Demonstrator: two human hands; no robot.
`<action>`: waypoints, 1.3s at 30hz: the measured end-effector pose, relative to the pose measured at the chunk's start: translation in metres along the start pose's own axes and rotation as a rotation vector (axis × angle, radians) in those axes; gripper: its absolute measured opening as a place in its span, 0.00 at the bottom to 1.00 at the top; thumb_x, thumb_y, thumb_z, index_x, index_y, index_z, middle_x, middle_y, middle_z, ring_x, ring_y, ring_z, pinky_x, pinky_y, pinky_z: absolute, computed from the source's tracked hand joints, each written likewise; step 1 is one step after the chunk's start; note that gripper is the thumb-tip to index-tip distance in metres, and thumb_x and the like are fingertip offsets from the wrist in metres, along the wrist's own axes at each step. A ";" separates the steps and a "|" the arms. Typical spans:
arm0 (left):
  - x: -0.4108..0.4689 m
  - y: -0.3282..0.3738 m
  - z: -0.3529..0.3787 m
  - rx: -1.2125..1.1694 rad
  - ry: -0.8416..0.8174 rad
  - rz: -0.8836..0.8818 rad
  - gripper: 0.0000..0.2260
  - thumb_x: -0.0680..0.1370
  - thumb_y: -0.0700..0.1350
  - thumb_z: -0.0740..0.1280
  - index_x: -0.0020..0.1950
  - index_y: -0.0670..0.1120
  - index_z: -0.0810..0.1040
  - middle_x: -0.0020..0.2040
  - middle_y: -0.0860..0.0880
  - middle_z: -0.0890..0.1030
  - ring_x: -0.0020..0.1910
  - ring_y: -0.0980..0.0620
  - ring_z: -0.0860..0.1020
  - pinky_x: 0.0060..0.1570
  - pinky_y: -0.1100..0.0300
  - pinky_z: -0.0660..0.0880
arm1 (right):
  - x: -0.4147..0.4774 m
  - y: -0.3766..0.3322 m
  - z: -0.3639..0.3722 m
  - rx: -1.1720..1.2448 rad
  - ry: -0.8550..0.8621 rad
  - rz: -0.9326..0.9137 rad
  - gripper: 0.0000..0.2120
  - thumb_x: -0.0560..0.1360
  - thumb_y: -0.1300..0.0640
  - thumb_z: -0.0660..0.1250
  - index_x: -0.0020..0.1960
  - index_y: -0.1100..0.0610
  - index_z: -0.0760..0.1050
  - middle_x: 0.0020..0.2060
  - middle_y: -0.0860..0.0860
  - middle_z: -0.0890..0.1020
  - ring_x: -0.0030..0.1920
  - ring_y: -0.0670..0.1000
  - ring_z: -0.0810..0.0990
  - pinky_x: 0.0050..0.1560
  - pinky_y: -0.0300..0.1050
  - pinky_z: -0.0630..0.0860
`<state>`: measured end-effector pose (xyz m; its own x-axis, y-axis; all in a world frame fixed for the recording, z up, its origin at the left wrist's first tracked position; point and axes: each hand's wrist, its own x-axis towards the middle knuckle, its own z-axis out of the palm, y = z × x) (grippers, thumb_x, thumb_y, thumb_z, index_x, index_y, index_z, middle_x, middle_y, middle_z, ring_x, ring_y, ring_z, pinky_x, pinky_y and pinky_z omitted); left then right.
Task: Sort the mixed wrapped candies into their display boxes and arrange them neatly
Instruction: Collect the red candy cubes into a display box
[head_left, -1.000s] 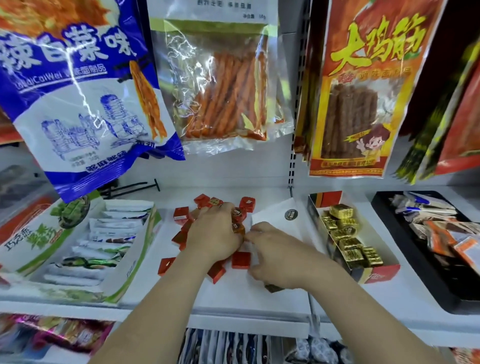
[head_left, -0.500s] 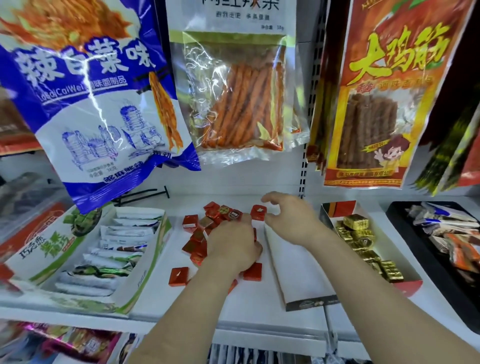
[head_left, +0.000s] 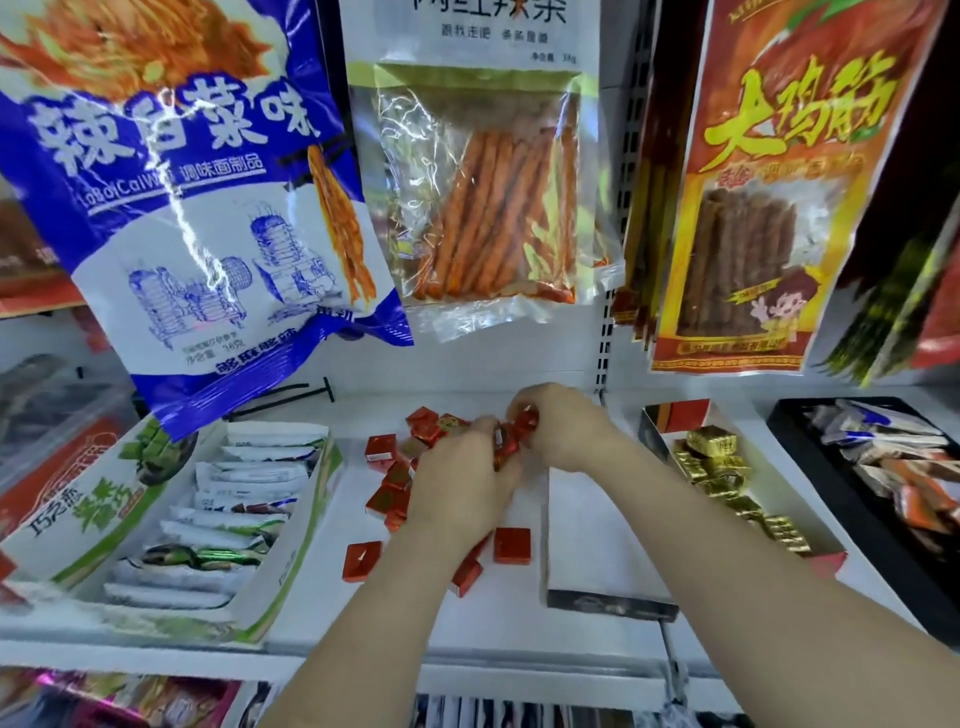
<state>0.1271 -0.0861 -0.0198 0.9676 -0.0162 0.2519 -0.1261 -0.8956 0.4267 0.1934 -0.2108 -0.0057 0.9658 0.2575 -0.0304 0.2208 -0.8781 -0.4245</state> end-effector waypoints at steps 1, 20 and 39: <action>0.000 0.001 -0.004 -0.074 0.025 -0.030 0.13 0.78 0.53 0.64 0.59 0.49 0.76 0.46 0.50 0.81 0.45 0.50 0.79 0.45 0.55 0.77 | -0.012 0.004 -0.010 0.034 0.026 -0.013 0.14 0.73 0.60 0.66 0.56 0.46 0.77 0.55 0.48 0.81 0.55 0.53 0.79 0.56 0.50 0.76; -0.009 0.154 0.038 -0.338 -0.130 0.112 0.15 0.76 0.54 0.67 0.61 0.53 0.75 0.52 0.55 0.79 0.51 0.53 0.78 0.50 0.57 0.76 | -0.160 0.124 -0.089 0.270 0.016 0.170 0.24 0.69 0.69 0.68 0.59 0.48 0.76 0.52 0.45 0.81 0.54 0.44 0.79 0.48 0.37 0.78; -0.006 0.146 0.044 -0.403 -0.226 0.144 0.21 0.76 0.34 0.65 0.62 0.56 0.76 0.55 0.55 0.77 0.55 0.57 0.75 0.54 0.66 0.74 | -0.142 0.121 -0.074 0.193 0.212 0.095 0.20 0.77 0.62 0.62 0.68 0.49 0.72 0.62 0.50 0.77 0.61 0.50 0.73 0.53 0.38 0.71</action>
<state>0.1123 -0.2365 0.0030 0.9519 -0.2632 0.1568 -0.2933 -0.6347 0.7150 0.0937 -0.3840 0.0144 0.9923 0.0703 0.1023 0.1176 -0.7961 -0.5936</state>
